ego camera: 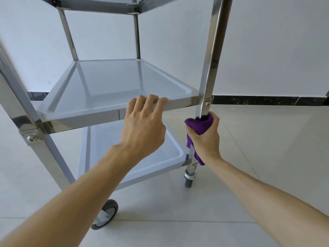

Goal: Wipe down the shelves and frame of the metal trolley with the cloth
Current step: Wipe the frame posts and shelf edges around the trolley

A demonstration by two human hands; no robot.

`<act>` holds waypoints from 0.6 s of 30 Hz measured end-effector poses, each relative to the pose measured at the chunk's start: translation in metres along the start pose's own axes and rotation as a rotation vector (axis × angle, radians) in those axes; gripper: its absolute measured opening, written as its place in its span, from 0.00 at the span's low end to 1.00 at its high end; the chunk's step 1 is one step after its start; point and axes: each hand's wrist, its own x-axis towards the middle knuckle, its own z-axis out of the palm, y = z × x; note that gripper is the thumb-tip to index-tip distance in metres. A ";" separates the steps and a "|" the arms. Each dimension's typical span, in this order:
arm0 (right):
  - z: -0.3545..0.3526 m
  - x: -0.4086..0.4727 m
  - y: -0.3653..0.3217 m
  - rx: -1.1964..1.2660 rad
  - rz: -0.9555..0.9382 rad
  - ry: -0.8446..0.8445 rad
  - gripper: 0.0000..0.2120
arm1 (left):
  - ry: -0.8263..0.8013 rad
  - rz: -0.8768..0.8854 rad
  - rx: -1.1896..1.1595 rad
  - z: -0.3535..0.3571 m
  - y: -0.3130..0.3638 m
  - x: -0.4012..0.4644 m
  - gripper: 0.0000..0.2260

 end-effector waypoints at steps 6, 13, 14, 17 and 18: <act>-0.008 -0.024 0.049 -0.147 0.265 -0.179 0.30 | 0.038 -0.039 0.035 0.006 0.005 0.002 0.23; -0.029 -0.018 0.047 -0.538 0.411 -0.471 0.33 | -0.044 0.064 -0.124 -0.009 -0.014 -0.012 0.25; -0.034 -0.021 0.043 -0.606 0.412 -0.537 0.33 | -0.057 0.085 -0.172 -0.018 -0.021 -0.017 0.24; -0.043 -0.027 0.030 -0.648 0.425 -0.628 0.31 | -0.063 0.134 -0.222 -0.041 -0.039 -0.040 0.20; -0.045 -0.027 0.026 -0.610 0.440 -0.623 0.30 | -0.060 0.145 -0.212 -0.047 -0.045 -0.049 0.20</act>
